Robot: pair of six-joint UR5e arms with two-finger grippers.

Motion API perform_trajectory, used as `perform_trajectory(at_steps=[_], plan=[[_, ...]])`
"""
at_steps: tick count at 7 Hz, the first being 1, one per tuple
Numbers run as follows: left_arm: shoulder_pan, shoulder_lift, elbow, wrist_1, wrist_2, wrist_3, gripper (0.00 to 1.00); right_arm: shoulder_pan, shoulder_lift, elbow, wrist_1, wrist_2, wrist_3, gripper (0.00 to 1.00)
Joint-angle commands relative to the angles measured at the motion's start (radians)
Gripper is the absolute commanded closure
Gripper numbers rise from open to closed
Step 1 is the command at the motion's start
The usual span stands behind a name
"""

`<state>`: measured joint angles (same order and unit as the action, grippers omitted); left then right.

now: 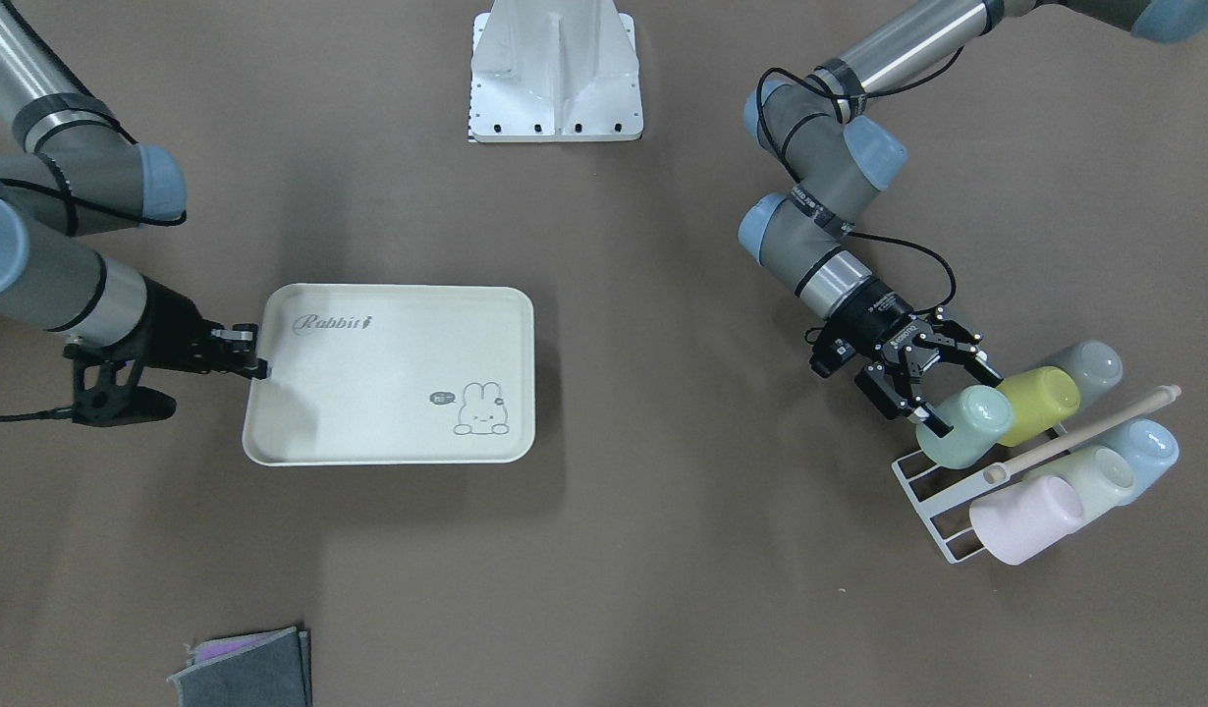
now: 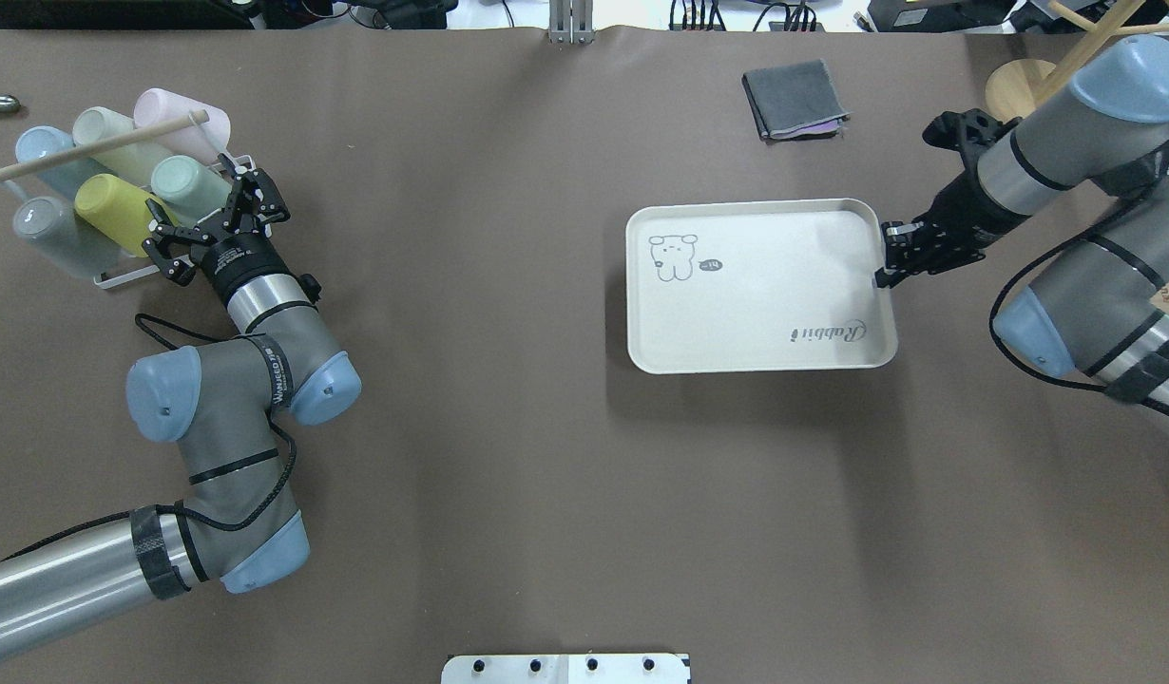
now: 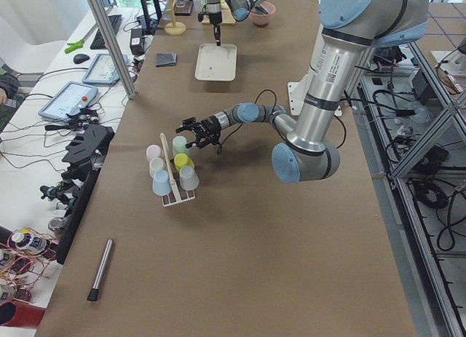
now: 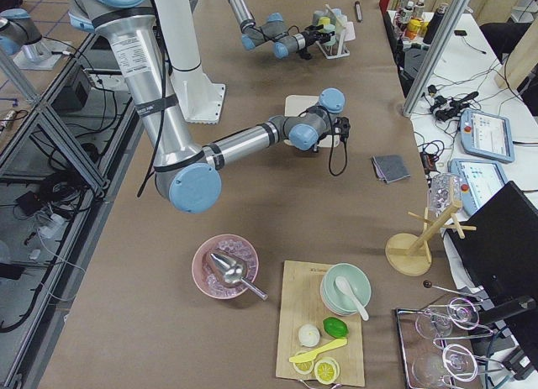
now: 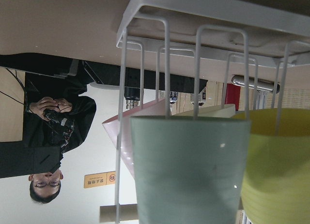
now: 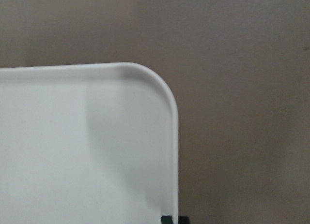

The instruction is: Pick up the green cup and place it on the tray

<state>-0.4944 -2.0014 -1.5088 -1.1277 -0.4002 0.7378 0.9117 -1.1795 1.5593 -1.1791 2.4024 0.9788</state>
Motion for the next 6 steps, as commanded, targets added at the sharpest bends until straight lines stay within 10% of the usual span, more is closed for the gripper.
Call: perform_trajectory(at_steps=[1,6], plan=[[-0.001,0.003,0.039,-0.040,0.003,0.000,0.02,-0.098,0.088,-0.014,0.000,-0.047,0.035,1.00],[-0.001,0.000,0.065,-0.046,0.003,0.000,0.02,-0.224,0.285,-0.226,0.024,-0.190,0.095,1.00]])
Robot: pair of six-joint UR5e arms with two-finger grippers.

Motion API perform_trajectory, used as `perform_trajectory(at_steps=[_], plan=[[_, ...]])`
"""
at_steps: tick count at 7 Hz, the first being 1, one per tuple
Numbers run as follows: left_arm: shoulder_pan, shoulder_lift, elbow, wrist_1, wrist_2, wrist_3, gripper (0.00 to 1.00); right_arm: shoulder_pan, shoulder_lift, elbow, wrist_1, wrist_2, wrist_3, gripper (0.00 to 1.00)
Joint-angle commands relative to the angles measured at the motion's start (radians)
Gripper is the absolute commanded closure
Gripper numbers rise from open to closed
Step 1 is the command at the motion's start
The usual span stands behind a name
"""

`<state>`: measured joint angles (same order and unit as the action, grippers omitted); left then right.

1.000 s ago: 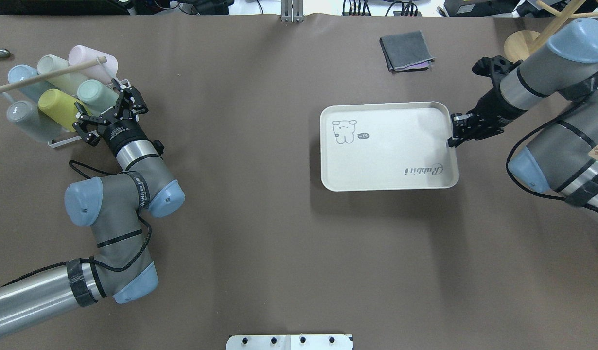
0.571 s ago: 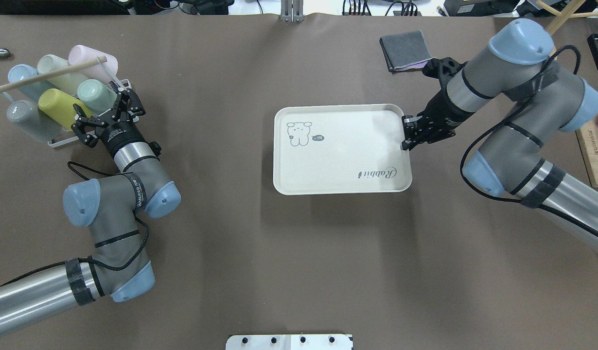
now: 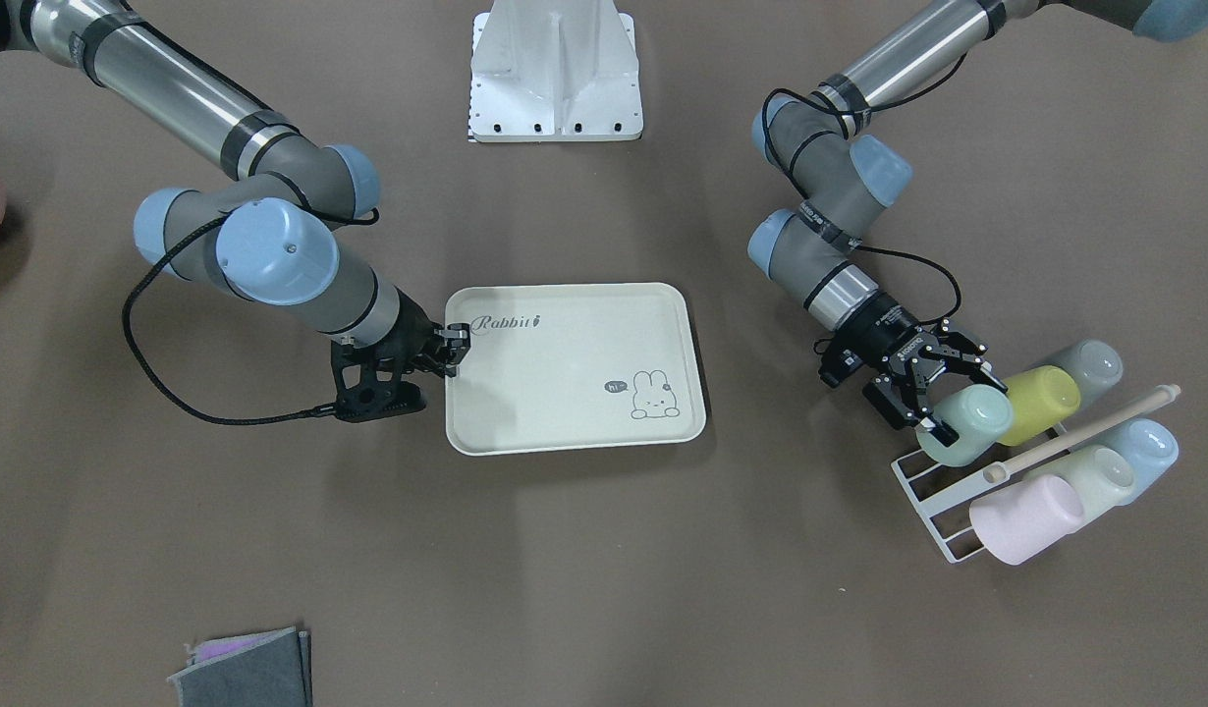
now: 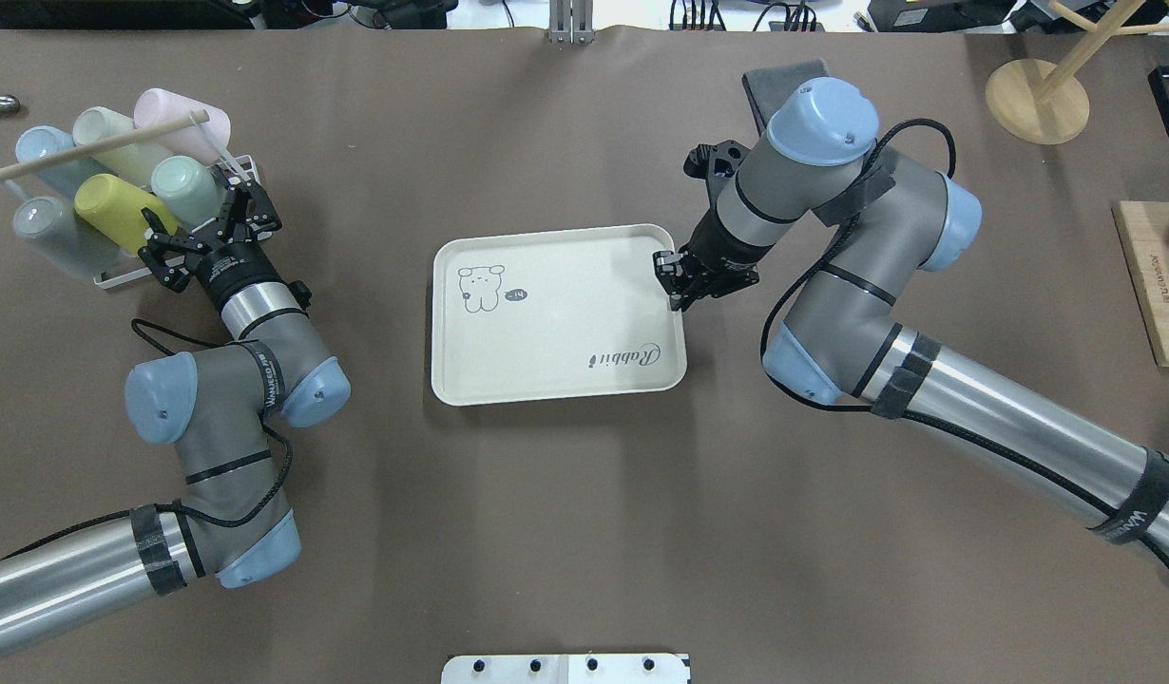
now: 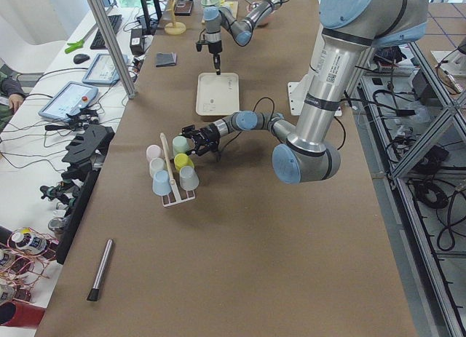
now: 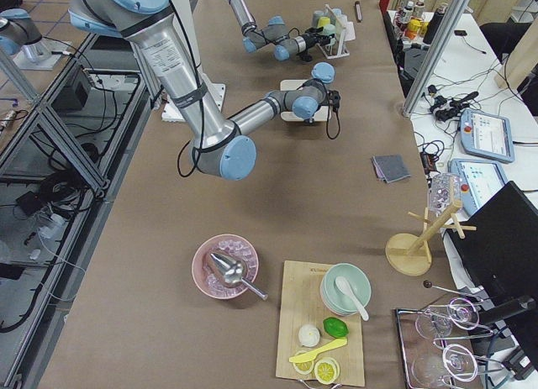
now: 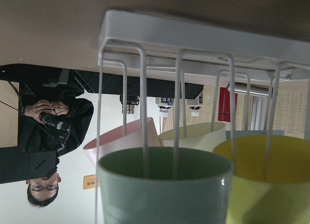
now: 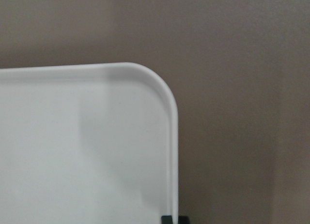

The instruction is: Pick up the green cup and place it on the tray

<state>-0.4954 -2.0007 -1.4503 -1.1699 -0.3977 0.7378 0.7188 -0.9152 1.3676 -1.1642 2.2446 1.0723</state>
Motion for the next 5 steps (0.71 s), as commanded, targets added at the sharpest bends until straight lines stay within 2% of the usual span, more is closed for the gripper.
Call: perform_trajectory(at_steps=[1,3,4,5], plan=[[0.000,-0.003,0.024,-0.026,0.011,0.000,0.02,-0.047,0.030,-0.060,0.043,-0.042,0.001,1.00],[0.000,-0.006,0.030,-0.027,0.023,0.000,0.02,-0.048,0.022,-0.062,0.052,-0.040,0.003,1.00],[0.000,-0.009,0.033,-0.027,0.023,0.002,0.02,-0.044,0.019,-0.058,0.055,-0.040,0.011,0.74],[0.000,-0.010,0.037,-0.028,0.023,0.005,0.02,-0.032,0.019,-0.047,0.052,-0.031,0.050,0.06]])
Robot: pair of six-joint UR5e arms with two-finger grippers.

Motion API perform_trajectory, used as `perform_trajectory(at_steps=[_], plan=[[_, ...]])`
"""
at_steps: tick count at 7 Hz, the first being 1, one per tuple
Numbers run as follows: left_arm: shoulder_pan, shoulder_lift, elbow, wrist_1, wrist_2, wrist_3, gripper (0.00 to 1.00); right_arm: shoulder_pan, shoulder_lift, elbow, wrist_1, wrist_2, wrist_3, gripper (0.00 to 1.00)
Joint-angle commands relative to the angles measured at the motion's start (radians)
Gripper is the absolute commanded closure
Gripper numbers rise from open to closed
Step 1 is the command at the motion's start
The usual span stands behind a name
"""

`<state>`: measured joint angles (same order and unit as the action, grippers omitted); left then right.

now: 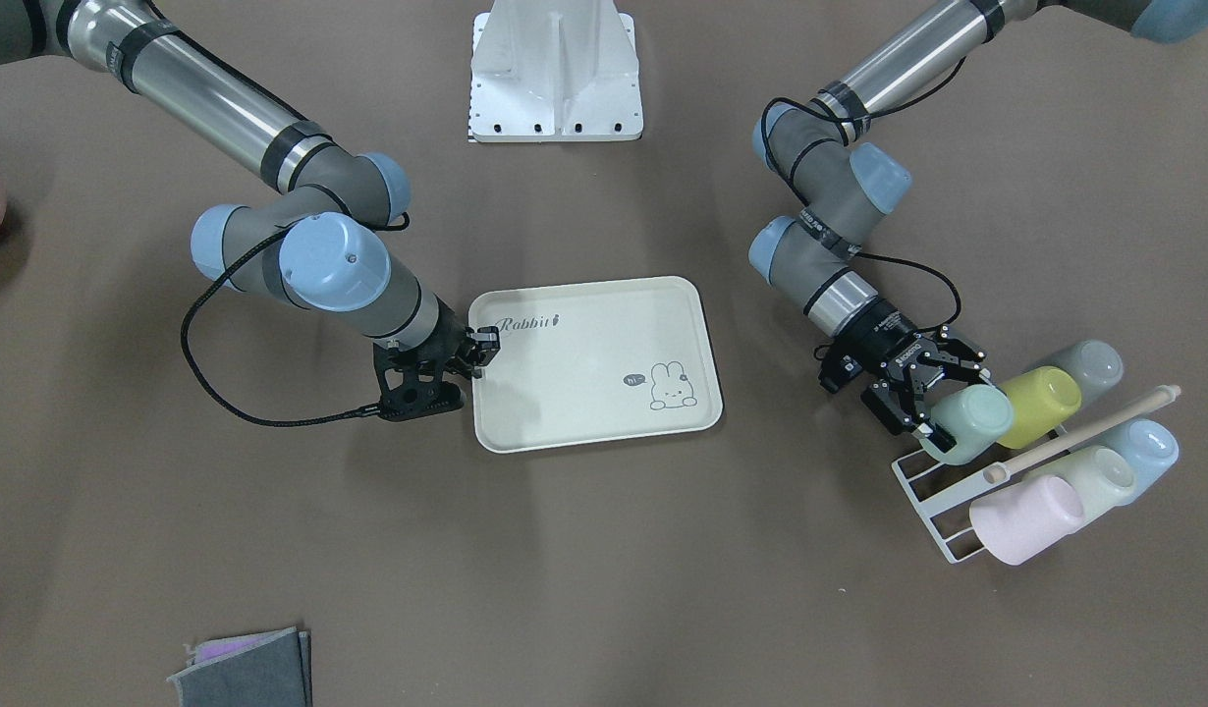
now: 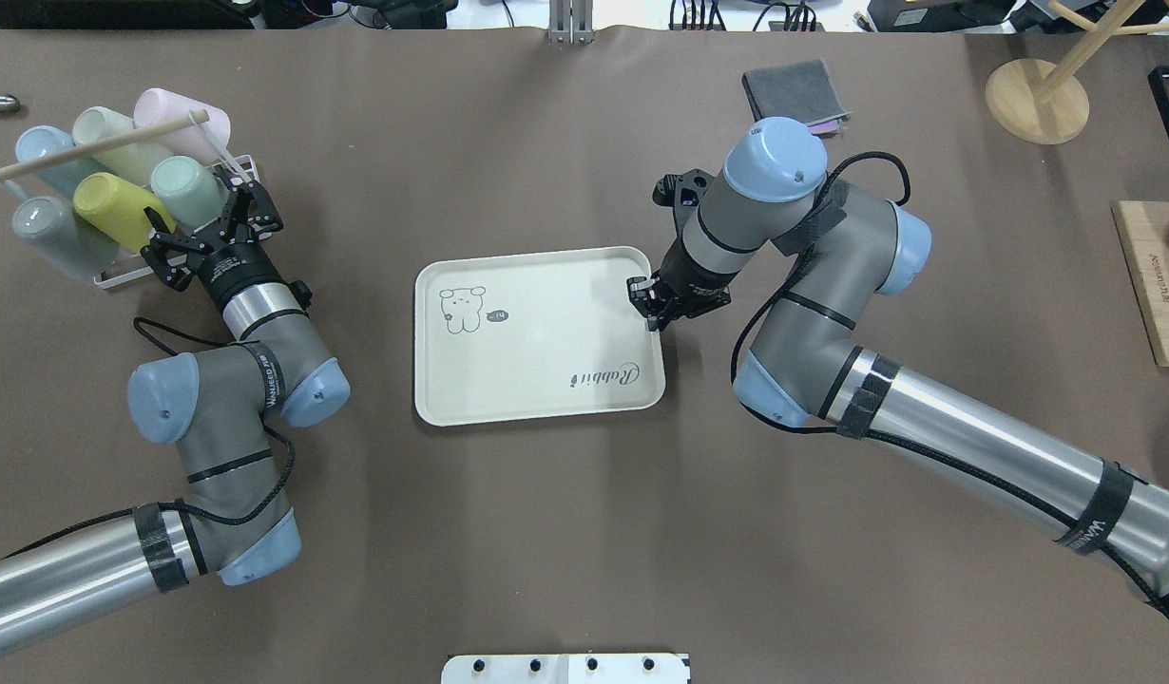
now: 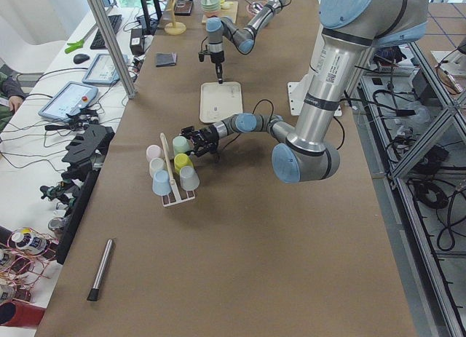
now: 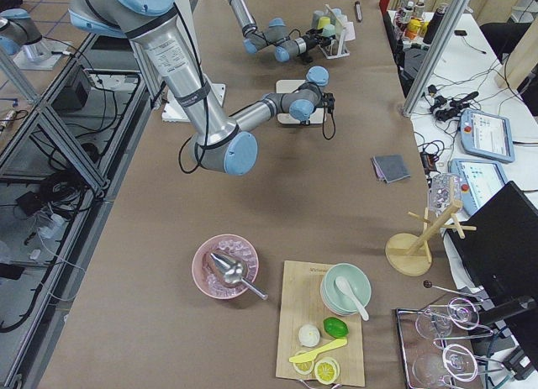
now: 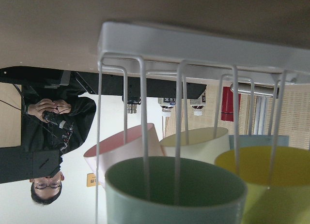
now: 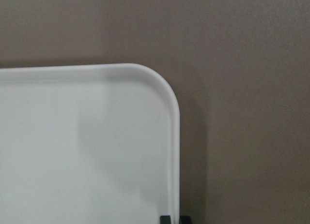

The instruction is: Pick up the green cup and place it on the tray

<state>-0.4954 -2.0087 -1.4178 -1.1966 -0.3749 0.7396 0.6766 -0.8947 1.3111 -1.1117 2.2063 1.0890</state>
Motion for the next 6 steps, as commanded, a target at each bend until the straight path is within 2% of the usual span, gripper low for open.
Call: perform_trajectory(at_steps=[1,2,3,4,5,6], plan=[[0.000,-0.002,0.011,-0.009,0.001,0.006,0.02,0.023,-0.031,0.051,-0.011,0.007,0.035,0.00],[0.000,-0.002,0.026,-0.024,0.001,0.006,0.02,0.070,-0.105,0.109,-0.014,0.016,0.029,0.00],[0.000,-0.004,0.029,-0.034,0.007,0.006,0.03,0.159,-0.160,0.166,-0.066,0.083,0.017,0.00],[0.000,-0.004,0.031,-0.034,0.007,0.006,0.03,0.219,-0.188,0.228,-0.165,0.123,-0.030,0.00],[0.000,-0.004,0.031,-0.034,0.007,0.006,0.03,0.272,-0.267,0.299,-0.262,0.115,-0.217,0.00],[0.000,-0.004,0.031,-0.034,0.007,0.006,0.03,0.378,-0.318,0.351,-0.381,0.115,-0.415,0.00]])
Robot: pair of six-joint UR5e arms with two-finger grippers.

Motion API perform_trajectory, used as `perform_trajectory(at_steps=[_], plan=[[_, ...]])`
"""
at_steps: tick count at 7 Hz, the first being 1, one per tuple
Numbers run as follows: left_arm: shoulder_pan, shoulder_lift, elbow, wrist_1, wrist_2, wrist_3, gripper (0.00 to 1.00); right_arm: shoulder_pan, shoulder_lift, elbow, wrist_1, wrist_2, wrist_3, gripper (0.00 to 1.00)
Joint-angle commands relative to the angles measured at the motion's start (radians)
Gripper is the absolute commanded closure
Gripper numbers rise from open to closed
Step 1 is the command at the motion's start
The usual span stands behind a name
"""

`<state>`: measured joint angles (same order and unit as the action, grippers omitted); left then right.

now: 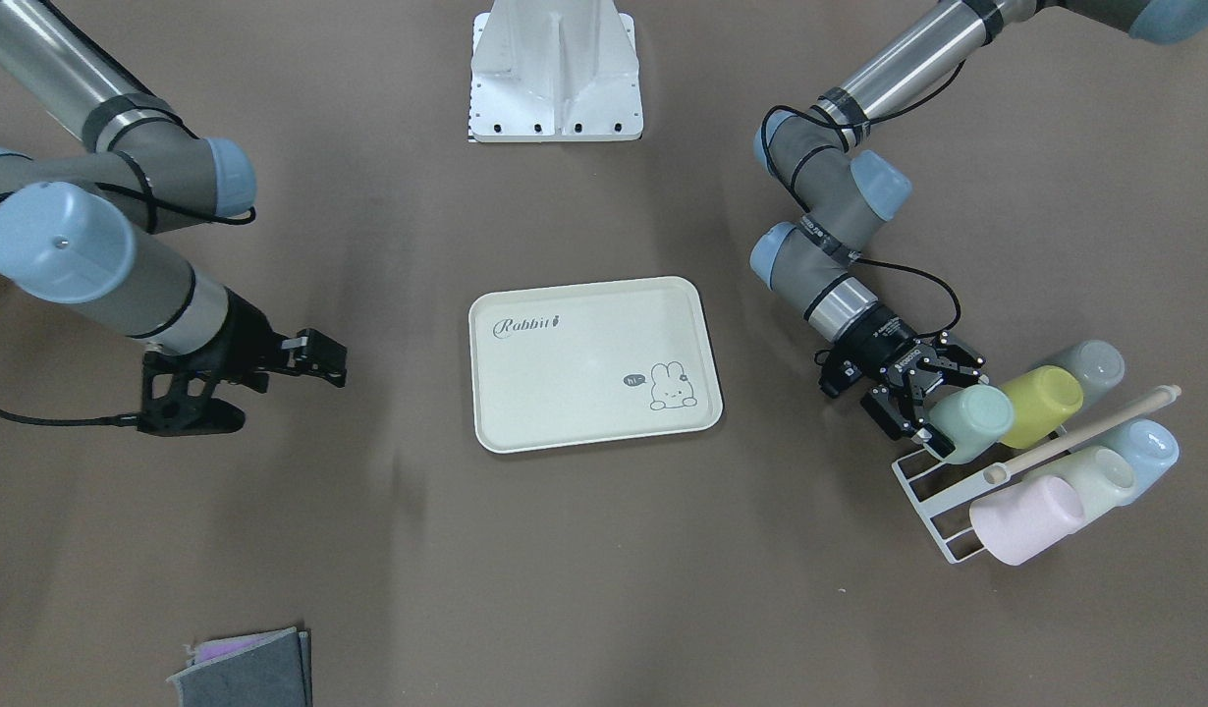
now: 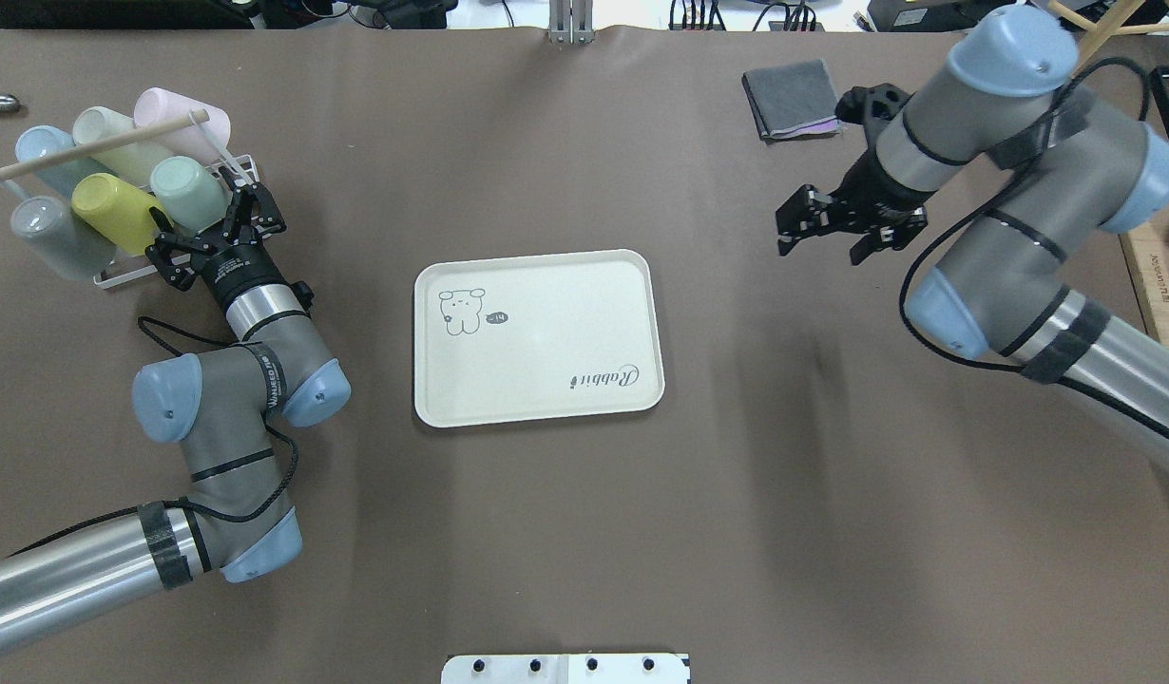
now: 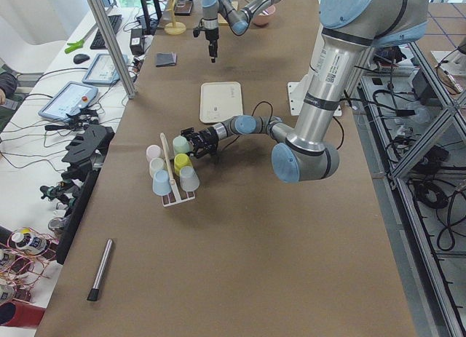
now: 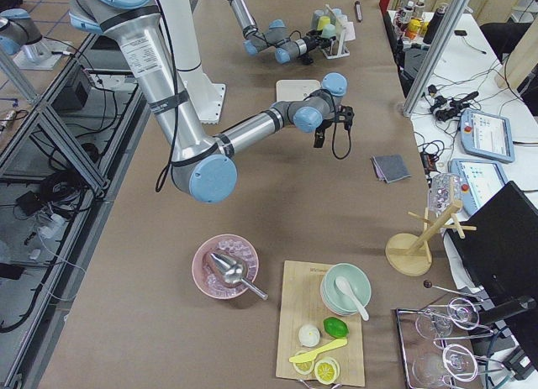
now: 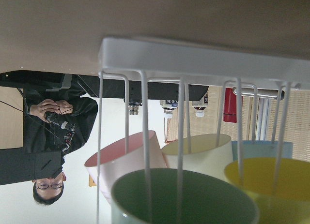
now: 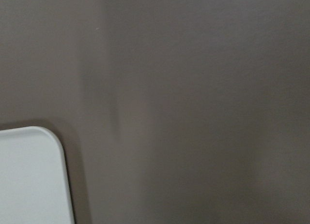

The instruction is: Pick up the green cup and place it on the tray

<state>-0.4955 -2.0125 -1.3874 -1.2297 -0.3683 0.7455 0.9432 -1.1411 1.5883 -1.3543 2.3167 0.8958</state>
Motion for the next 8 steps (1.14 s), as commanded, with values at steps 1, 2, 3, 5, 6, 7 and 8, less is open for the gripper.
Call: perform_trajectory(at_steps=[1,2,3,5,6,7,8], plan=[[0.000,0.000,0.001,-0.001,0.000,0.000,0.04,0.218,-0.153,0.153,-0.281,0.006,-0.414,0.00],[0.000,0.000,-0.004,-0.001,0.000,0.000,0.25,0.327,-0.243,0.209,-0.413,0.004,-0.612,0.00],[-0.002,0.000,-0.007,-0.001,0.000,0.000,0.33,0.427,-0.290,0.206,-0.464,0.003,-0.793,0.00],[-0.002,0.000,-0.012,-0.001,0.000,0.000,0.37,0.552,-0.333,0.196,-0.518,-0.009,-0.955,0.00],[-0.003,0.000,-0.018,-0.002,0.000,0.014,0.37,0.595,-0.348,0.196,-0.540,-0.028,-0.957,0.00],[-0.006,0.001,-0.025,-0.001,0.000,0.017,0.37,0.626,-0.389,0.203,-0.536,-0.048,-0.957,0.00],[-0.009,0.005,-0.038,-0.001,0.000,0.021,0.37,0.626,-0.397,0.199,-0.531,-0.052,-0.957,0.00]])
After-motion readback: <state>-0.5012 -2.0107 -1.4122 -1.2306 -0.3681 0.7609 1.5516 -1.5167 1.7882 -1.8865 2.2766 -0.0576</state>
